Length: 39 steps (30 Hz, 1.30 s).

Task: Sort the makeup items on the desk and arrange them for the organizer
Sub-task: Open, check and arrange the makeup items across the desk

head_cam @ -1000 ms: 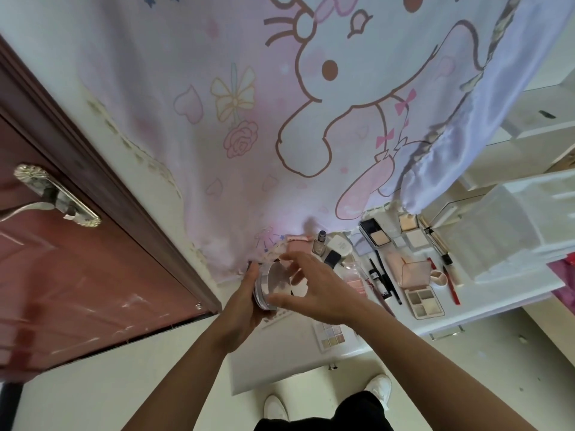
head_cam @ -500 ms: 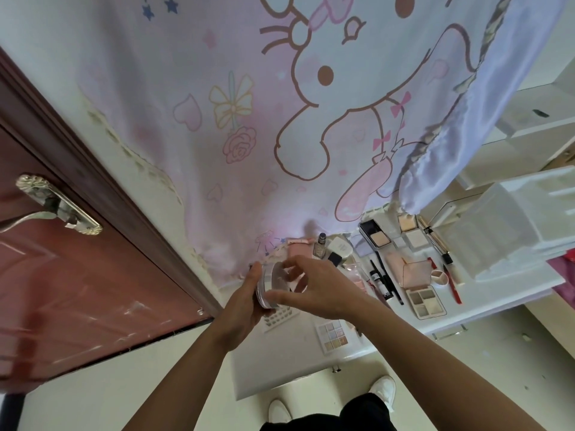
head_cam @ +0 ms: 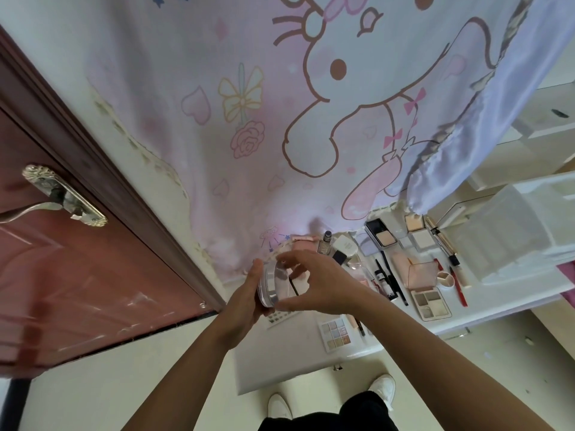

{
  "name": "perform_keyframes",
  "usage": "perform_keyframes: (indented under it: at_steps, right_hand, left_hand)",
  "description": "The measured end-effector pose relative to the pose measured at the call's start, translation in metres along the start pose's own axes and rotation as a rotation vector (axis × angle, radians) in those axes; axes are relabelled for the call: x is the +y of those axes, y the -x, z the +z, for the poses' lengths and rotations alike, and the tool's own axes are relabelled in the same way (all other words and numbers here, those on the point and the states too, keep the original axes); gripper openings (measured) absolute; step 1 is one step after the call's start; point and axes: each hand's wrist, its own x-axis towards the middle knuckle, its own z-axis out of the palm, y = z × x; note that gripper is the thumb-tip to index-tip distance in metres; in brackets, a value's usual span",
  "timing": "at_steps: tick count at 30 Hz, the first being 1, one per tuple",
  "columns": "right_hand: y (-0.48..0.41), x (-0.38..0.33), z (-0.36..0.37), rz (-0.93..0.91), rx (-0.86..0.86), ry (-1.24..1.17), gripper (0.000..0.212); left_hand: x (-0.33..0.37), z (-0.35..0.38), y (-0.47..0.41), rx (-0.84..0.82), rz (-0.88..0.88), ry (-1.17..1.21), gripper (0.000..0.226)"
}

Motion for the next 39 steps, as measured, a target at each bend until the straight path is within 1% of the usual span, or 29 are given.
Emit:
perform_keyframes:
  at_steps: [2, 4, 5, 7, 9, 10, 14, 18, 21, 23, 24, 26, 27, 29, 31, 33, 36, 39]
  right_hand:
    - [0.000, 0.001, 0.001, -0.015, -0.015, 0.017, 0.095]
    - [0.000, 0.001, 0.004, 0.035, -0.011, 0.027, 0.104]
    - [-0.001, 0.001, 0.005, 0.063, -0.006, 0.016, 0.104]
    - [-0.003, 0.000, 0.005, 0.080, -0.010, -0.004, 0.093]
    - [-0.003, -0.002, 0.003, 0.050, -0.002, 0.004, 0.080]
    - [-0.002, -0.002, 0.002, 0.027, 0.006, 0.016, 0.078]
    - [-0.001, -0.001, 0.000, -0.071, 0.030, 0.109, 0.081]
    - [0.001, 0.000, 0.001, -0.129, 0.027, 0.141, 0.080]
    - [0.002, 0.001, 0.006, -0.184, 0.030, 0.171, 0.078]
    - [0.003, 0.001, 0.008, -0.177, 0.028, 0.159, 0.084]
    - [0.004, 0.001, 0.008, -0.148, 0.020, 0.150, 0.093]
    - [0.005, 0.001, 0.008, -0.051, 0.007, 0.161, 0.113]
    - [0.004, 0.000, 0.007, -0.004, 0.004, 0.181, 0.114]
    - [0.002, -0.001, 0.007, 0.053, -0.009, 0.190, 0.101]
    - [0.001, -0.003, 0.007, 0.059, -0.014, 0.175, 0.086]
    - [0.001, -0.002, 0.009, 0.043, 0.014, 0.160, 0.079]
    - [0.000, 0.001, 0.007, -0.032, 0.027, 0.130, 0.081]
    - [0.000, 0.007, 0.003, -0.087, 0.065, 0.079, 0.082]
  left_hand:
    - [0.000, -0.001, 0.001, -0.007, 0.002, 0.034, 0.062]
    - [0.000, -0.001, 0.001, -0.003, -0.005, 0.039, 0.062]
    - [0.000, 0.000, 0.001, 0.000, -0.008, 0.020, 0.063]
    - [0.000, 0.000, 0.001, 0.004, -0.008, -0.012, 0.063]
    - [-0.001, -0.002, 0.001, -0.002, 0.005, -0.015, 0.062]
    - [0.000, -0.002, 0.001, -0.007, 0.009, -0.013, 0.061]
    - [0.001, 0.000, 0.003, -0.012, 0.018, 0.024, 0.060]
    - [-0.001, 0.000, 0.001, -0.026, 0.025, 0.063, 0.061]
    - [-0.004, 0.000, 0.000, -0.023, 0.003, 0.140, 0.059]
    - [-0.004, 0.000, 0.000, -0.012, -0.001, 0.162, 0.059]
    - [-0.004, 0.000, 0.000, -0.019, -0.005, 0.171, 0.060]
    - [-0.005, 0.000, 0.000, -0.041, -0.016, 0.195, 0.060]
    - [-0.004, -0.001, 0.001, -0.043, -0.016, 0.196, 0.059]
    - [-0.004, -0.001, 0.002, -0.022, -0.005, 0.147, 0.060]
    - [-0.004, -0.002, 0.002, -0.010, 0.013, 0.102, 0.062]
    - [-0.007, -0.005, 0.001, -0.009, 0.016, 0.094, 0.063]
    - [-0.010, -0.010, 0.000, 0.004, 0.012, 0.148, 0.061]
    - [-0.011, -0.016, 0.000, 0.051, -0.010, 0.293, 0.057]
